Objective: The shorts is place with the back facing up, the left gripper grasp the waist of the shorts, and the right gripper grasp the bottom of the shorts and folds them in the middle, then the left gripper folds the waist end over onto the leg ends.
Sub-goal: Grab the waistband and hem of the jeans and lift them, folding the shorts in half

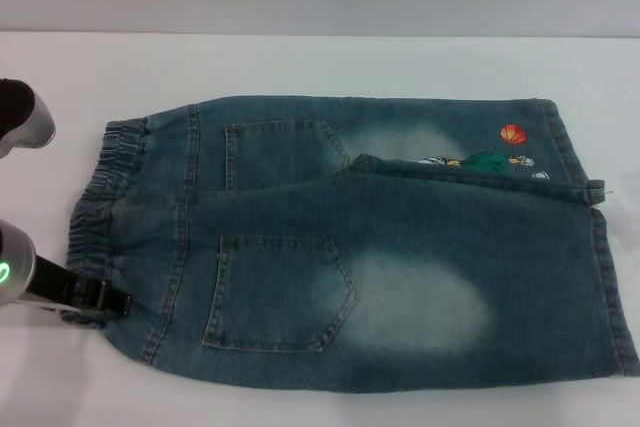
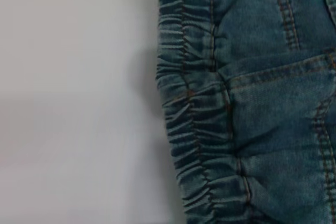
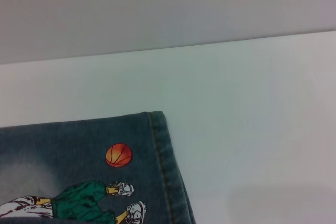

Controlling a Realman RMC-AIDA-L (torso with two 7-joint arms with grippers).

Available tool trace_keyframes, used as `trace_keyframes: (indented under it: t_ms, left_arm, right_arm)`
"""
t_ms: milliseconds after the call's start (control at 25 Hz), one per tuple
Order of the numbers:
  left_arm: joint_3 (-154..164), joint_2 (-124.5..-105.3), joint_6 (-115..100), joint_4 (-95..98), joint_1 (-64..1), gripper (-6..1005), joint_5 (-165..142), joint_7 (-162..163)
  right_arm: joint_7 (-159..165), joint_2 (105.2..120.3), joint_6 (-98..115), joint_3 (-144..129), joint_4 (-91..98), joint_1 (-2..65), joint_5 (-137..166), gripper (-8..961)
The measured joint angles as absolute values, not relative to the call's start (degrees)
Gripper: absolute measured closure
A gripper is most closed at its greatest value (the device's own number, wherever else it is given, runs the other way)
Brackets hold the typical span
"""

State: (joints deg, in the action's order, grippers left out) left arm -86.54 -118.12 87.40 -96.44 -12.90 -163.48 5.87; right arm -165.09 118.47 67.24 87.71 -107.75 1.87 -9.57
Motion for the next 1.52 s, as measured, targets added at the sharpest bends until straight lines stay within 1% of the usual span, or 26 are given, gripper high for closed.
trace_keyframes:
  t_ms: [1520]
  left_arm:
    - [-86.0,-118.07,87.8,-93.5,-14.8,216,-164.2,6.7]
  right_arm:
    - [-165.2,118.38,67.3,88.0,-107.7,2.0,-9.0,366]
